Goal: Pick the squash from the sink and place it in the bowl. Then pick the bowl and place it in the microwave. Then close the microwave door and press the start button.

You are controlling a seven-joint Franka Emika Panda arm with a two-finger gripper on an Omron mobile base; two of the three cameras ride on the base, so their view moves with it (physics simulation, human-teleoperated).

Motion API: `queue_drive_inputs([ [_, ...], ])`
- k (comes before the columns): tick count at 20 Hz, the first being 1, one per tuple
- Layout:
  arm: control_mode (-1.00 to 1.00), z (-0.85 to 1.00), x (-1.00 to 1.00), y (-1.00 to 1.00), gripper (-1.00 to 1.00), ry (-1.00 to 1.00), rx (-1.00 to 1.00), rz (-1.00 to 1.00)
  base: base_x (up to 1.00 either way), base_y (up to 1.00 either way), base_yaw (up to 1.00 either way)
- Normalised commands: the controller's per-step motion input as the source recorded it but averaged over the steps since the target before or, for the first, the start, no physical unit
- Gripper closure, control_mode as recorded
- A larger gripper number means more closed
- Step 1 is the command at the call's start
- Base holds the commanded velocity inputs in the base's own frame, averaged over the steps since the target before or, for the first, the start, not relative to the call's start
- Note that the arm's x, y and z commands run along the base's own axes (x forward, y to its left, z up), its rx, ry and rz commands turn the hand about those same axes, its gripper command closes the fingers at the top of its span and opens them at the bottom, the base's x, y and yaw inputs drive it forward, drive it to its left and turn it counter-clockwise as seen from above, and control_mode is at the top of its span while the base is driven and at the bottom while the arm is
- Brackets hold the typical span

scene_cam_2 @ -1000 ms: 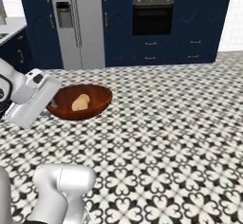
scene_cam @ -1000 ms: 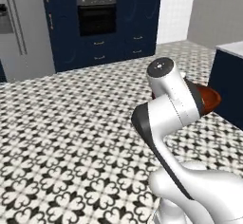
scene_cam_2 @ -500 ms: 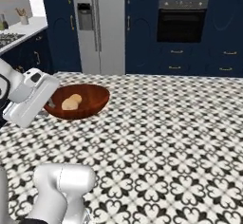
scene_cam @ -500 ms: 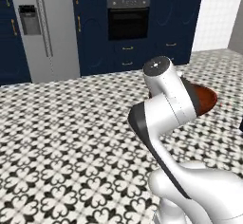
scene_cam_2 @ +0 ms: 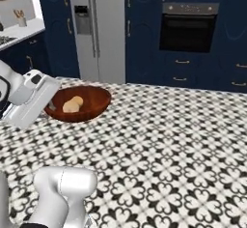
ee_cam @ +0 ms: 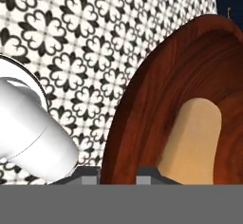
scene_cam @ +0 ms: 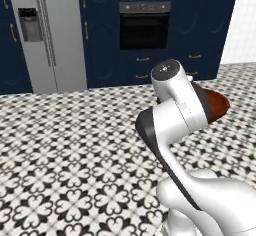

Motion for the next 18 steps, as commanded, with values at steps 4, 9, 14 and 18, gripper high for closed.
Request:
queue_drive_inputs([
  [4,1.0,0.0,0.0,0.0,1.0,0.0,0.0,0.0,1.0,-1.0,0.16],
  [9,1.0,0.0,0.0,0.0,1.0,0.0,0.0,0.0,1.0,-1.0,0.1],
  [14,1.0,0.0,0.0,0.0,1.0,0.0,0.0,0.0,1.0,-0.87,0.05],
  [18,1.0,0.0,0.0,0.0,1.0,0.0,0.0,0.0,1.0,-0.7,0.02],
])
